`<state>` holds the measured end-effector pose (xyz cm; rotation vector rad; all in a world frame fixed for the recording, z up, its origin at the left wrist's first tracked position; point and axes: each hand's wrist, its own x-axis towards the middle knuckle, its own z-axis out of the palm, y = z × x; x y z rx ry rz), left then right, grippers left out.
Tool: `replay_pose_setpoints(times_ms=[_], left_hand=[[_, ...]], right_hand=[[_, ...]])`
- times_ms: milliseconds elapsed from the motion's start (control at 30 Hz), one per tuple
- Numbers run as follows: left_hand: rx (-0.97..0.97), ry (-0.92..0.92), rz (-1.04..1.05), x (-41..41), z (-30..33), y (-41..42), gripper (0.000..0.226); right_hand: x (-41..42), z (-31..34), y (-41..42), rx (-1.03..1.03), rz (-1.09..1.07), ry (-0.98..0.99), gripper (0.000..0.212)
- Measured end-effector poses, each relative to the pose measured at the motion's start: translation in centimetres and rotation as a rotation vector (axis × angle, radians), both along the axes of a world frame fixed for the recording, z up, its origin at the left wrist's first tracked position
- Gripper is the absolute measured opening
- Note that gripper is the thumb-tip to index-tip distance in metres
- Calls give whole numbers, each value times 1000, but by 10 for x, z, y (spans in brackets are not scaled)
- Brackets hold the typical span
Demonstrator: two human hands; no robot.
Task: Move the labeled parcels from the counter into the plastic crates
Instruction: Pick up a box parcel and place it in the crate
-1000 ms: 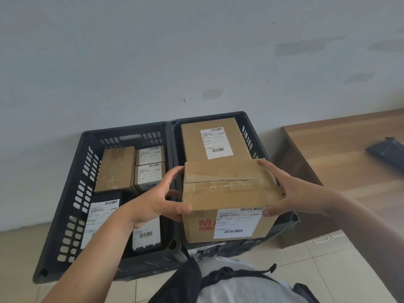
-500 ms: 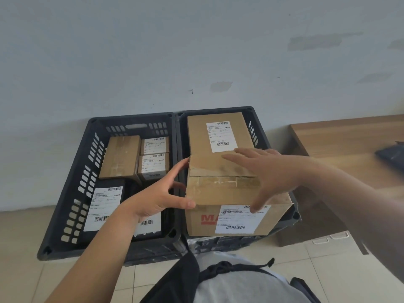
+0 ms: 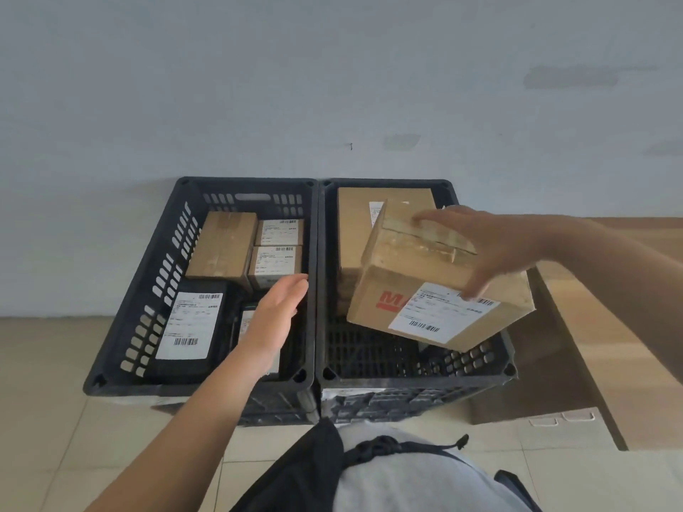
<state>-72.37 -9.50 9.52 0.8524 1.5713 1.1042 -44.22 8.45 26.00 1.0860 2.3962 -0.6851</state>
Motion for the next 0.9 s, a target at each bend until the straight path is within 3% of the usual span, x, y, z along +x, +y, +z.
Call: replay_pose_setpoints(times_ms=[100, 367, 567, 900], left_hand=[[-132, 143, 42, 6, -29, 3, 49], [-179, 160, 91, 39, -72, 6, 57], [-164, 493, 97, 49, -88, 2, 59], [-183, 988, -16, 62, -84, -1, 78]], right_hand=[[0, -15, -4, -33, 12, 44, 135], [-14, -101, -20, 87, 132, -6, 141], [-12, -177, -28, 214, 177, -35, 142], [-46, -276, -24, 141, 201, -169, 142]])
